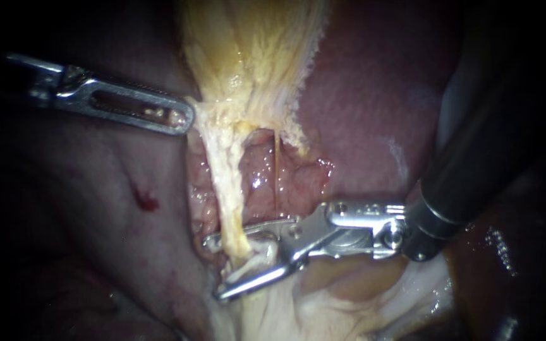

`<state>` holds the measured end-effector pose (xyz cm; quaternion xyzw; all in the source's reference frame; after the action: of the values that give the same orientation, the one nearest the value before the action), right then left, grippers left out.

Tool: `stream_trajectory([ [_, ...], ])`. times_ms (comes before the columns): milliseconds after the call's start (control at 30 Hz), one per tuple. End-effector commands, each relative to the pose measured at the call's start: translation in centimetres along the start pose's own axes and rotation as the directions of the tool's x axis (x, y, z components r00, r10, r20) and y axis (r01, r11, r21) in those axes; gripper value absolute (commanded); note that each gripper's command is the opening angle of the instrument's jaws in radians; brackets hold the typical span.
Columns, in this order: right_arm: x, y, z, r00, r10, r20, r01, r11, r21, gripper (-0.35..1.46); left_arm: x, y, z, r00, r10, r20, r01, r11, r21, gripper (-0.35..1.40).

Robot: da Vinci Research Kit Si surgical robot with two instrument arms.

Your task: Clipping first clip left tube

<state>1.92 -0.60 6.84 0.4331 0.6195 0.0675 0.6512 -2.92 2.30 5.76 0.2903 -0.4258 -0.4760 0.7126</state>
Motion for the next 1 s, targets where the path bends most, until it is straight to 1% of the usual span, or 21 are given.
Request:
stream_trajectory([
  [33,-0.02,-0.02,0.0,1.0,-0.001,0.004,0.001,1.0,0.013,0.48,0.0,0.01,0.0,1.0,0.0,0.0,0.0,1.0,0.0,-0.35],
  [167,0.01,-0.12,0.03,1.0,0.007,0.01,-0.008,0.999,0.045,0.47,0.0,0.02,0.0,1.0,0.0,0.0,0.0,1.0,0.0,-0.35],
  [300,0.02,-0.15,0.06,1.0,0.008,0.013,-0.009,0.996,0.087,0.46,0.0,0.02,0.0,1.0,0.0,0.0,0.0,1.0,0.0,-0.35],
  [333,0.02,-0.15,0.06,1.0,0.007,0.013,-0.008,0.996,0.09,0.46,0.0,0.02,0.0,1.0,0.0,0.0,0.0,1.0,0.0,-0.35],
  [800,0.04,-0.05,0.13,1.0,0.006,0.005,-0.006,0.998,0.058,0.44,-0.01,0.02,0.01,1.0,0.0,0.0,0.0,1.0,0.0,-0.35],
  [1000,0.03,-0.04,0.11,1.0,0.006,0.005,-0.006,0.998,0.057,0.41,-0.01,0.02,0.01,1.0,0.0,0.0,0.0,1.0,0.0,-0.35],
])
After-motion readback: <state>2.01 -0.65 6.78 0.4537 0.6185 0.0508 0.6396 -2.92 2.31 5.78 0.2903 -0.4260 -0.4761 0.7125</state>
